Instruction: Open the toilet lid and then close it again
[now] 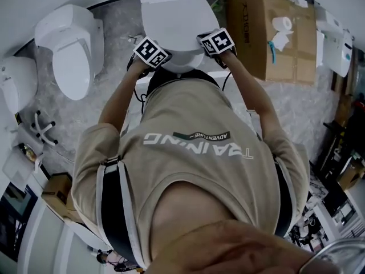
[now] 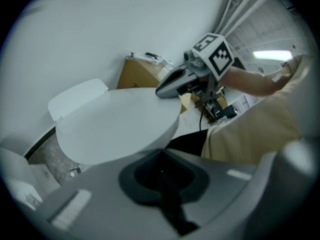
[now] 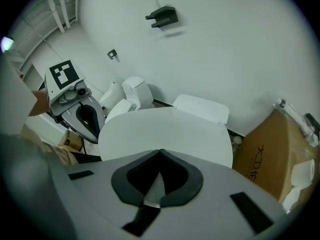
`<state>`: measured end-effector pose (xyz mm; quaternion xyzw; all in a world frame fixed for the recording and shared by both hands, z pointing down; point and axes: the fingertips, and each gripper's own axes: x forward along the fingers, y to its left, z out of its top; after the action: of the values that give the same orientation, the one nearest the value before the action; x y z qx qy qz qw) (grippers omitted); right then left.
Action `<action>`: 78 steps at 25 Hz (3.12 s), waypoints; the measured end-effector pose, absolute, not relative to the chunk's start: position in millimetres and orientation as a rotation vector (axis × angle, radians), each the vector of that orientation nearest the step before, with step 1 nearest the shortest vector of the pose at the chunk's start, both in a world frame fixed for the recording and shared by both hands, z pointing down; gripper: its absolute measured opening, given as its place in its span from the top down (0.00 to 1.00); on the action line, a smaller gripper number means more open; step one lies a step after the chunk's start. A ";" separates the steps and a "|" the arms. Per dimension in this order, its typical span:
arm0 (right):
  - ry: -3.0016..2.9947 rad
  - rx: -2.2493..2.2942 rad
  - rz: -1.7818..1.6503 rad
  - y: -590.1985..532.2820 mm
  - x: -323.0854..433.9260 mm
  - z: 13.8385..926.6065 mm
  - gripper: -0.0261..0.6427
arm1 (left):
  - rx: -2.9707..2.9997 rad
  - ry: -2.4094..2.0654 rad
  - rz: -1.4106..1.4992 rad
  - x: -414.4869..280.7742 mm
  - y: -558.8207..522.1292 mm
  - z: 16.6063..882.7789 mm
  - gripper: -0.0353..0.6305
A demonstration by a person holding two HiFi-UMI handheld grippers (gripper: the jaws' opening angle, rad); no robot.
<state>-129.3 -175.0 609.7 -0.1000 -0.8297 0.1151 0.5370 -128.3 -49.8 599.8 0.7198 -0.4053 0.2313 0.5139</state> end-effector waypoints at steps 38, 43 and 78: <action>-1.731 -0.180 0.476 -100.1 -15.6 800.4 0.94 | 1.051 -1.174 0.527 -84.9 -5.4 803.6 0.94; -1.714 -0.115 0.551 -97.2 -4.0 834.2 0.94 | 1.001 -1.200 0.526 -73.9 0.8 834.8 0.94; -1.608 0.036 0.689 -91.2 11.3 942.9 0.94 | 0.948 -1.110 0.600 -56.2 9.8 944.2 0.94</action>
<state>11.3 -91.2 942.9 0.0156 -0.7052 0.3022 0.6412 -56.2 9.8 944.2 0.4262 -0.4991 0.2697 0.7046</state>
